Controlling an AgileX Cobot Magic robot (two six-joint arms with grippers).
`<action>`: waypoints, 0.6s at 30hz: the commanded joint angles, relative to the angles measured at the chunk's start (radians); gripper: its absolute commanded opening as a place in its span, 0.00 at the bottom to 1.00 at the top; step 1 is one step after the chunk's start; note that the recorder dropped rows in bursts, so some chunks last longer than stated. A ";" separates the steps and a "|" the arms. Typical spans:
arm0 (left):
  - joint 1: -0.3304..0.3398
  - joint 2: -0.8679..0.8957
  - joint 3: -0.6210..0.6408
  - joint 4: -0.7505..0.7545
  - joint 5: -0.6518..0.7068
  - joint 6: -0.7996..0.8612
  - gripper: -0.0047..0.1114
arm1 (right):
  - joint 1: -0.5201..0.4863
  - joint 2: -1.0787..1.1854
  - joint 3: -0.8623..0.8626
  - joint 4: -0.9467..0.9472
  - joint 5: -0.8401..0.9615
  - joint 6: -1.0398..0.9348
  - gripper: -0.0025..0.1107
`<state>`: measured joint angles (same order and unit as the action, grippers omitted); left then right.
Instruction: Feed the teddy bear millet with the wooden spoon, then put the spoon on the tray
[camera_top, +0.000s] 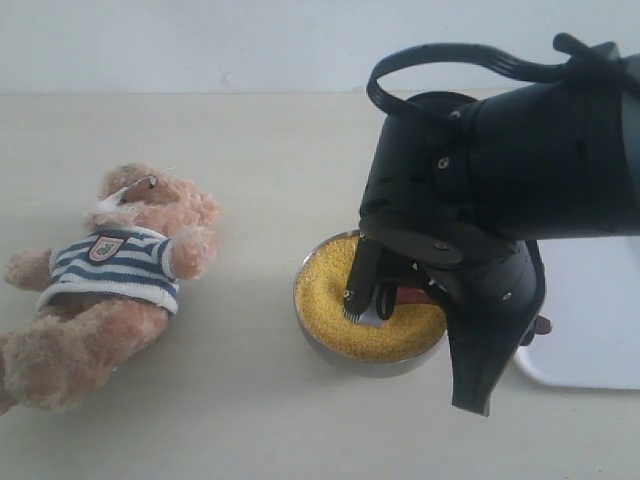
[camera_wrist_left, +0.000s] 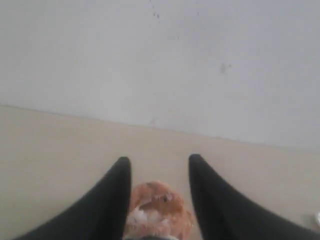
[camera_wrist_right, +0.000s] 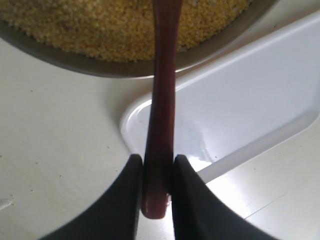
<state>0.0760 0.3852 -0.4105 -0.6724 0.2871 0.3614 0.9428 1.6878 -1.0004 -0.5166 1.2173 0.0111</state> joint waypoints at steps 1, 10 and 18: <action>0.001 0.274 -0.144 0.042 0.163 0.037 0.63 | -0.006 -0.012 0.001 0.012 0.004 -0.002 0.02; 0.001 0.841 -0.470 0.132 0.576 0.039 0.77 | -0.006 -0.012 0.001 0.012 0.004 -0.004 0.02; -0.009 1.046 -0.522 0.103 0.667 0.035 0.85 | -0.006 -0.012 0.001 0.010 0.004 -0.011 0.02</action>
<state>0.0760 1.3806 -0.9250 -0.5582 0.9120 0.3970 0.9428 1.6878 -1.0004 -0.5061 1.2173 0.0068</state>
